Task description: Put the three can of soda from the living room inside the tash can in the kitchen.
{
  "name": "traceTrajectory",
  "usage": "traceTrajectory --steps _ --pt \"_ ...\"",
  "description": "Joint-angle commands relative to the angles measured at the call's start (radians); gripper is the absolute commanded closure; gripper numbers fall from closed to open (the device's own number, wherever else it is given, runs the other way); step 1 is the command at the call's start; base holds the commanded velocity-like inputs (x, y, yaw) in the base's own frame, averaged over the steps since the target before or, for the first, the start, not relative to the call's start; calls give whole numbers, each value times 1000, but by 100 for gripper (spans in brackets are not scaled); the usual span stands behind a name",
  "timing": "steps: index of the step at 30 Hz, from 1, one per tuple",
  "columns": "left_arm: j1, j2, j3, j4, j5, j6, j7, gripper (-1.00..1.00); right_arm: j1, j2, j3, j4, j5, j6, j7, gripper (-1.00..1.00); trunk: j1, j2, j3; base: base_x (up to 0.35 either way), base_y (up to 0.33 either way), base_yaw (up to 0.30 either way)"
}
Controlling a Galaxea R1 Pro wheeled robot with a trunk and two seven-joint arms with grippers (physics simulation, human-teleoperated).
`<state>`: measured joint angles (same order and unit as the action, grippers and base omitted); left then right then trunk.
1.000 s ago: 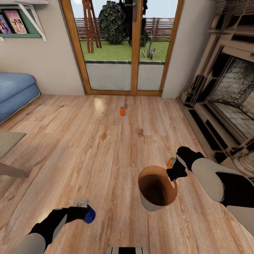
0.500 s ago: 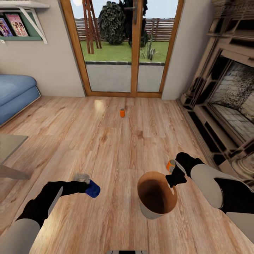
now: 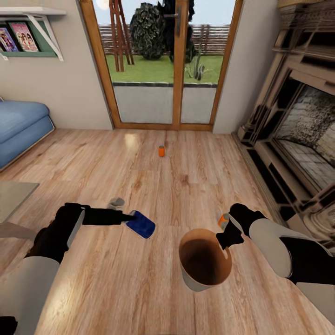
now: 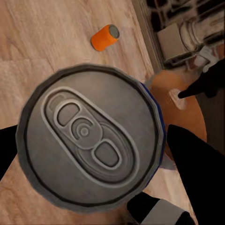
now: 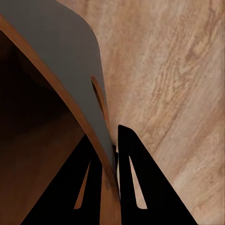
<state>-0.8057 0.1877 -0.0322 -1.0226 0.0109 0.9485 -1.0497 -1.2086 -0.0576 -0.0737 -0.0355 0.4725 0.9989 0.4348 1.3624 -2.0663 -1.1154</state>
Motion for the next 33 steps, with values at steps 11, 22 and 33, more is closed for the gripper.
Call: traceTrajectory --steps 11,22,33 --pt "-71 -19 -38 -63 -2 38 -120 100 1 42 -20 -6 -26 5 2 100 -42 77 34 0 0 0" --pt "-71 -75 -178 -95 -10 64 -131 100 0 95 -19 -10 -25 7 1 100 -84 154 69 0 0 0" --pt "-69 -86 -263 -96 -13 76 -123 100 0 123 -18 -36 -23 16 -1 100 -88 161 72 0 0 0"
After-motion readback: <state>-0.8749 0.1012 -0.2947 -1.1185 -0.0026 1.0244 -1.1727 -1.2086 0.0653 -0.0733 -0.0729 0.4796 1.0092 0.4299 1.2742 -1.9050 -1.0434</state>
